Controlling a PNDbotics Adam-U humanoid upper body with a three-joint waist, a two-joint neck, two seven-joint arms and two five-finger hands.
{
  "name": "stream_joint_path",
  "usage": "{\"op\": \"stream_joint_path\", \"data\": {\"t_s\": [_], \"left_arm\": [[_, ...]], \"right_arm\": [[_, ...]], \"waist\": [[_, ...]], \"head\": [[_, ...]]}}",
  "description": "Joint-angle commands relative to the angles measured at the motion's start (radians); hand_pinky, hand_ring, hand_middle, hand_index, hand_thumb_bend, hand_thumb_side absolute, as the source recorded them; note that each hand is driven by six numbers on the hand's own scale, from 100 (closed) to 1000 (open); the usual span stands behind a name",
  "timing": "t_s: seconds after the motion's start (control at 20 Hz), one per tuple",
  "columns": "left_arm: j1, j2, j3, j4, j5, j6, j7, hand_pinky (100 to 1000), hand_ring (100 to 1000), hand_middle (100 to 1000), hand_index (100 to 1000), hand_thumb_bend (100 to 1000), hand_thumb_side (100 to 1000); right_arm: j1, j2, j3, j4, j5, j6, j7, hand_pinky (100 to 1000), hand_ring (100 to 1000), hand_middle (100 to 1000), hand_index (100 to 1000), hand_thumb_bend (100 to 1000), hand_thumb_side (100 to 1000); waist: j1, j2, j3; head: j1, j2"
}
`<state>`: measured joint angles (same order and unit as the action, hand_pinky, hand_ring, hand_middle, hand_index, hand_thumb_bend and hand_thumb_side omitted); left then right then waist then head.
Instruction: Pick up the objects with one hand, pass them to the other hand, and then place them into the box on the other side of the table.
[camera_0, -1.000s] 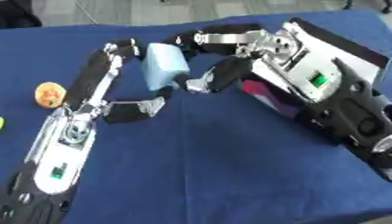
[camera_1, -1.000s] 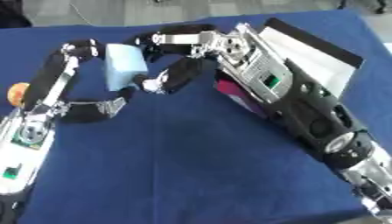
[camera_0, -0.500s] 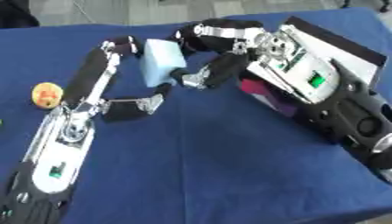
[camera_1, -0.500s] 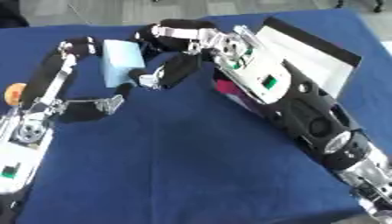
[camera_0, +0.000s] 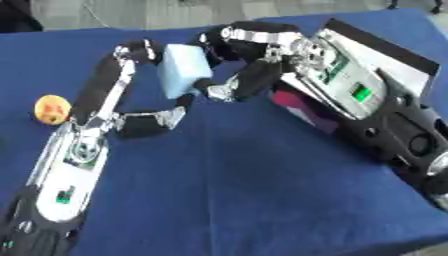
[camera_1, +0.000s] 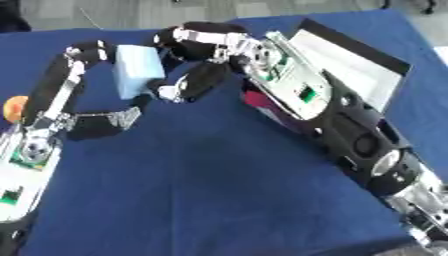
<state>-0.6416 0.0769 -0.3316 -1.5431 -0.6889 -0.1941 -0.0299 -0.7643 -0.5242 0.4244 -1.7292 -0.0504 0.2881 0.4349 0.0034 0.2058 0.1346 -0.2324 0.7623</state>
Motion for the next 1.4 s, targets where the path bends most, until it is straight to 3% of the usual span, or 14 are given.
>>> {"op": "stream_joint_path", "data": {"t_s": [0.05,0.1,0.15,0.25,0.6,1.4], "left_arm": [[-0.008,0.001,0.0,-0.017,-0.004,0.017,0.017,835,704,694,776,100,100],[-0.007,0.001,0.001,-0.014,-0.005,0.023,0.02,843,729,718,803,100,138],[-0.006,0.001,0.002,-0.011,-0.004,0.029,0.022,845,737,726,808,100,193],[-0.003,0.002,0.004,-0.007,-0.004,0.04,0.027,846,744,733,815,100,268],[0.011,0.011,0.011,0.001,-0.01,0.059,0.038,848,754,741,824,188,379],[0.053,0.039,0.045,0.01,-0.009,0.092,0.069,851,757,742,832,190,419]], "right_arm": [[-0.012,-0.026,-0.027,-0.025,-0.017,0.01,-0.01,865,675,653,571,100,163],[-0.011,-0.028,-0.029,-0.027,-0.019,0.013,-0.012,862,670,647,565,100,200],[-0.011,-0.028,-0.032,-0.027,-0.02,0.017,-0.013,861,669,645,563,100,158],[-0.011,-0.031,-0.036,-0.028,-0.024,0.023,-0.017,861,667,642,561,100,156],[-0.002,-0.046,-0.054,-0.031,-0.031,0.03,-0.036,860,665,639,558,100,155],[0.064,-0.093,-0.097,-0.034,-0.03,0.034,-0.086,858,660,627,548,100,155]], "waist": [[-0.009,-0.008,-0.004],[-0.009,-0.008,-0.005],[-0.008,-0.009,-0.006],[-0.007,-0.01,-0.009],[-0.002,-0.015,-0.022],[0.003,-0.024,-0.054]], "head": [[-0.001,-0.011],[-0.001,-0.011],[-0.001,-0.01],[-0.001,-0.009],[0.003,-0.007],[0.008,-0.004]]}}
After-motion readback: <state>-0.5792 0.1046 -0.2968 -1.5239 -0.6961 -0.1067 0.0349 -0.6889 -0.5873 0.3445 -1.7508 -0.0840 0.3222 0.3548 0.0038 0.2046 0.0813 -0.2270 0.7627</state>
